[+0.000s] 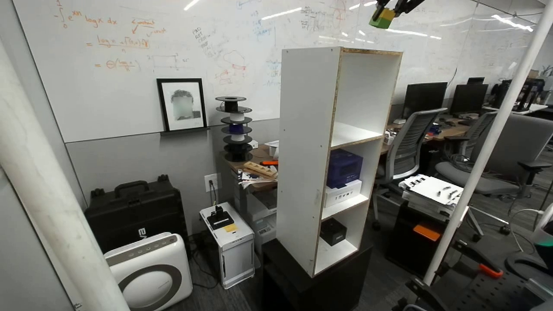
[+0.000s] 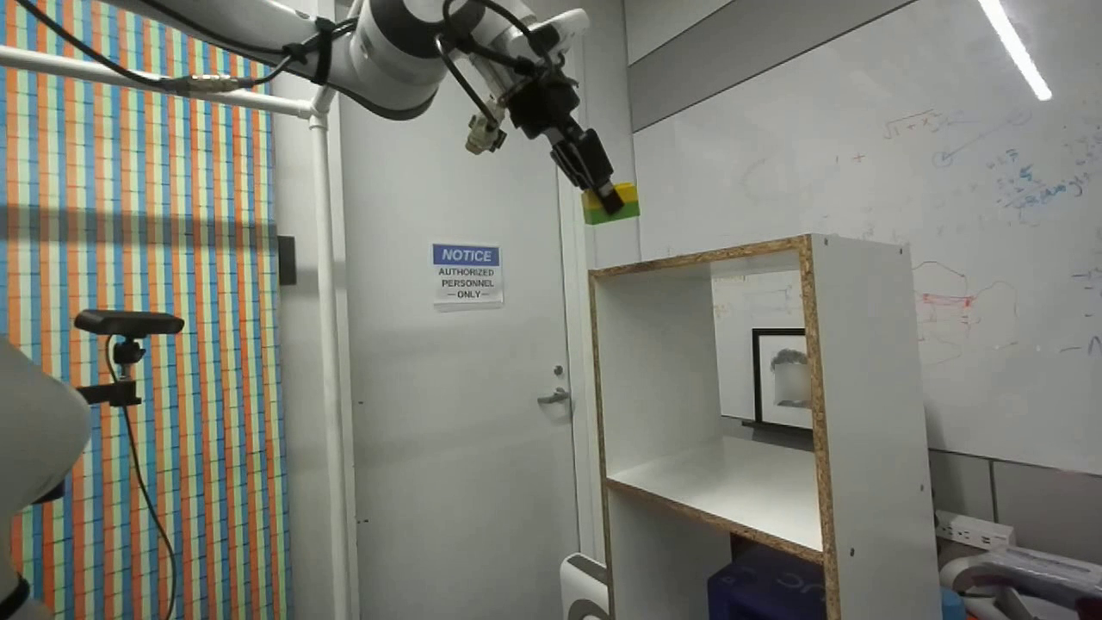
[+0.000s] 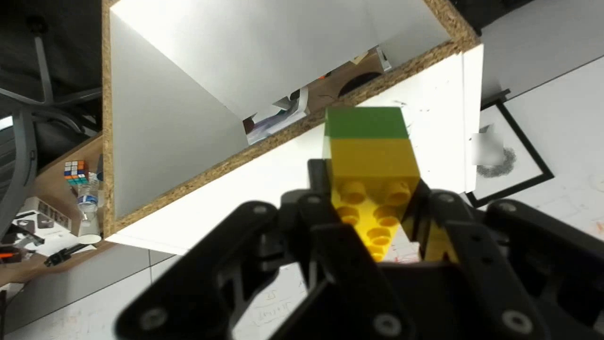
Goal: Pick up the blocks and put them on the top of the cabinet.
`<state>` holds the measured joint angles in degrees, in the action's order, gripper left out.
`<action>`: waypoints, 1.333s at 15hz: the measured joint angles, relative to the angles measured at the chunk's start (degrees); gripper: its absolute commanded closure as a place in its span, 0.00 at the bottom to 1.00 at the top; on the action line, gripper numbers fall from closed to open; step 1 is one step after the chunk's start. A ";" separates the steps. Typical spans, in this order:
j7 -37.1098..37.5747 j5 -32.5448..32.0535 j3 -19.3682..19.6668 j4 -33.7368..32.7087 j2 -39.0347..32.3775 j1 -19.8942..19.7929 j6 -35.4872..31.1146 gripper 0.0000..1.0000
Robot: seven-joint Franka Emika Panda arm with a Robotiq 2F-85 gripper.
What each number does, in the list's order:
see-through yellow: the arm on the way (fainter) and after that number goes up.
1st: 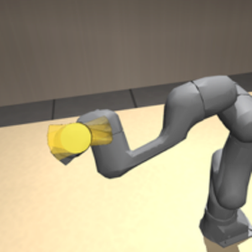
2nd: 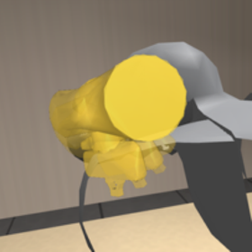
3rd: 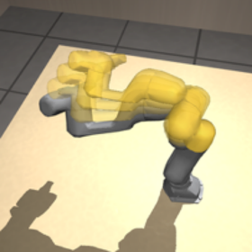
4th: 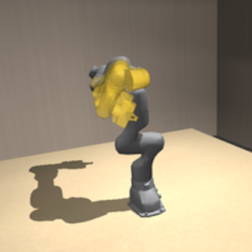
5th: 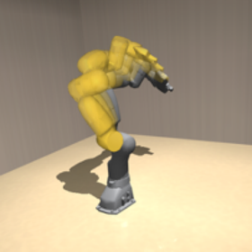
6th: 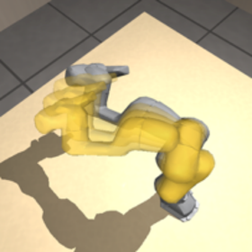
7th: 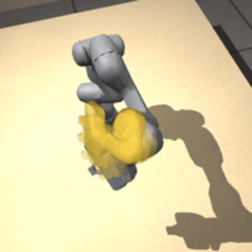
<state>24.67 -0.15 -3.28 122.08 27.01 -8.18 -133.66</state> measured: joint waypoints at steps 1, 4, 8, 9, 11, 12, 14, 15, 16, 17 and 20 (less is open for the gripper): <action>1.41 -0.47 -0.37 -1.61 -2.61 -0.53 -0.48 0.87; 7.60 -5.44 -1.55 -7.15 -10.81 -2.28 -0.68 0.67; 13.85 -9.87 -1.69 -15.04 -18.28 -2.07 2.71 0.25; 14.25 -9.89 -1.64 -16.92 -19.17 -1.73 5.32 0.16; 14.36 -9.84 -1.46 -19.97 -19.69 -0.57 11.64 0.01; 14.35 -9.45 -1.38 -21.03 -19.49 0.15 14.56 0.00; 13.40 -8.06 -1.17 -22.15 -17.95 1.56 20.36 0.00; 12.43 -7.39 -1.11 -22.07 -16.62 2.18 22.93 0.00; 11.33 -6.74 -1.10 -21.47 -15.06 2.88 25.15 0.00; 10.19 -6.00 -1.16 -20.24 -13.42 3.66 26.93 0.00; 7.12 -4.38 -1.53 -13.93 -8.26 5.97 30.52 0.00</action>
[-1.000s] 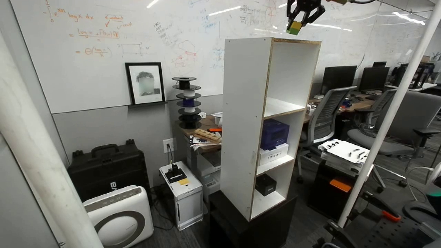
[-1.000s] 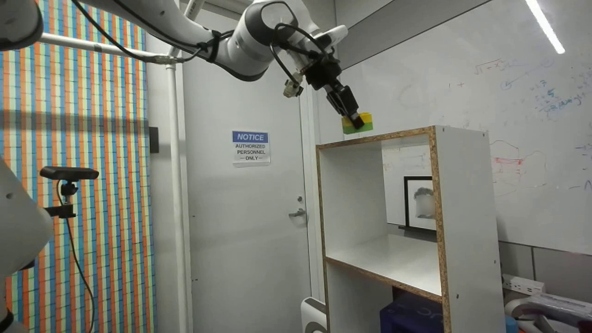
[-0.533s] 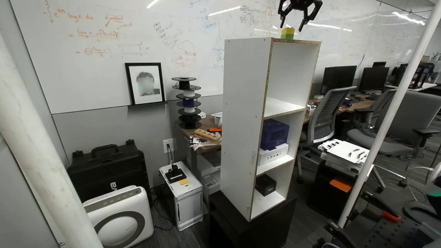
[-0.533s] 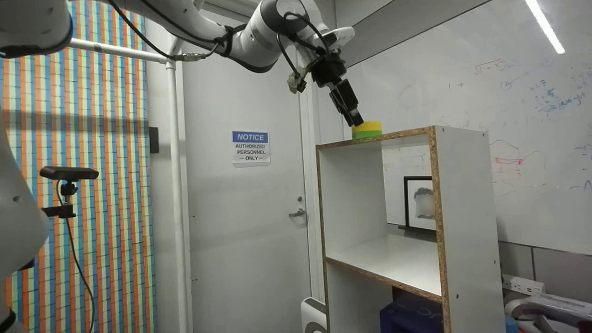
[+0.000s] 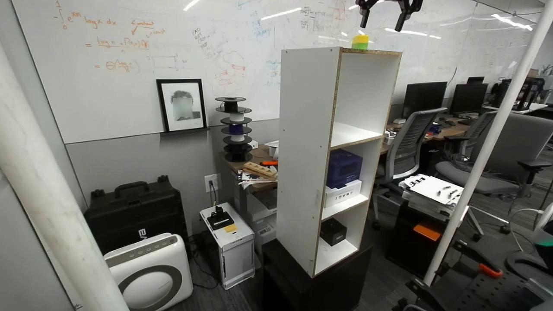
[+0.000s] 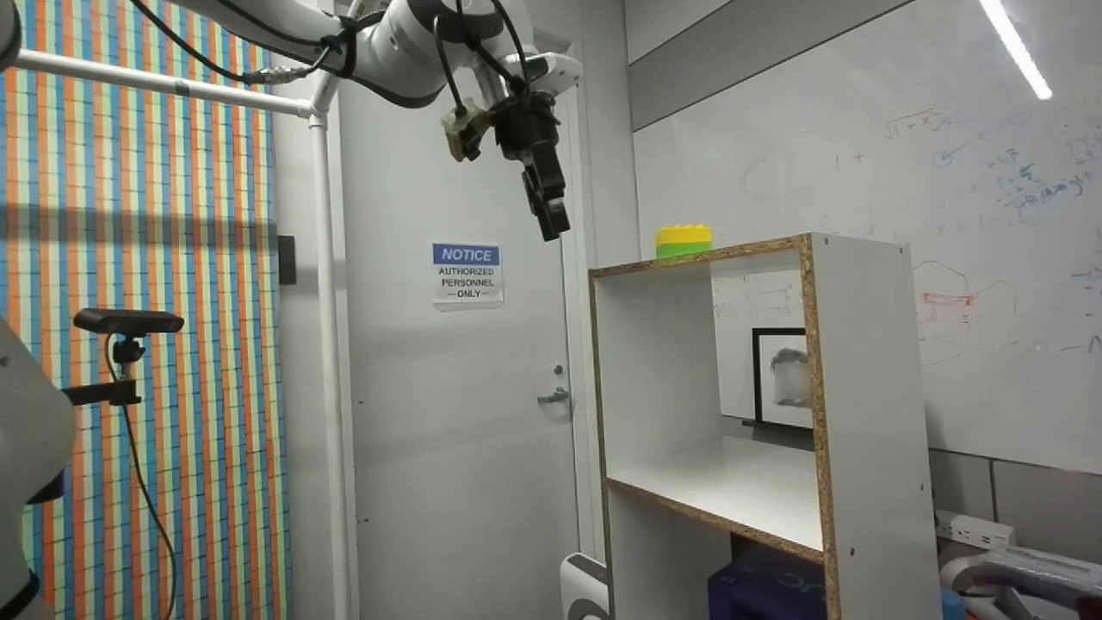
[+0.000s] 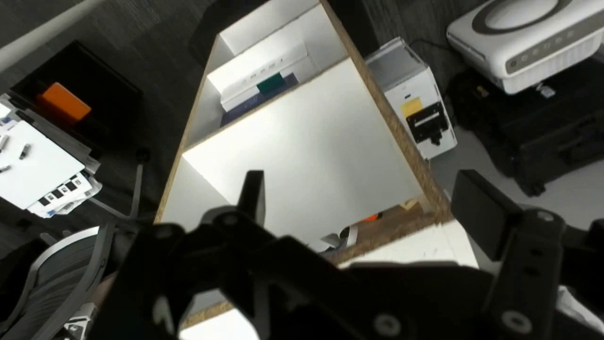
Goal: Pick up the blocks and put them on the top of the cabinet.
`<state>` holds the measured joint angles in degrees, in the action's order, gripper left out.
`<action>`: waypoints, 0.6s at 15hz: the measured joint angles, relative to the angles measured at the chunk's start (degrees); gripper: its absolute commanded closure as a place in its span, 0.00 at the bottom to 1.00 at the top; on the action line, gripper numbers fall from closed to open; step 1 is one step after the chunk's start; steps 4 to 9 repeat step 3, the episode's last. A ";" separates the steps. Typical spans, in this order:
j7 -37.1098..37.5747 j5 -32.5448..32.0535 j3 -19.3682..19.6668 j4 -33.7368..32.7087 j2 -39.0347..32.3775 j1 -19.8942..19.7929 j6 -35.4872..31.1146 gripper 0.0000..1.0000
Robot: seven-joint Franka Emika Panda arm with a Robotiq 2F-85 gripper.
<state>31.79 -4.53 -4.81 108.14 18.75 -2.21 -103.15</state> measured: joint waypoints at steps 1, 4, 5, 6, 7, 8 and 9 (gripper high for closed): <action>-0.74 0.36 -0.13 2.27 1.46 0.48 0.67 0.00; -1.69 1.03 -0.24 6.73 3.99 0.91 1.67 0.00; -1.69 1.03 -0.24 6.73 3.99 0.91 1.67 0.00; -1.69 1.03 -0.24 6.73 3.99 0.91 1.67 0.00; -1.69 1.03 -0.24 6.73 3.99 0.91 1.67 0.00; -1.69 1.03 -0.24 6.73 3.99 0.91 1.67 0.00; -1.69 1.03 -0.24 6.73 3.99 0.91 1.67 0.00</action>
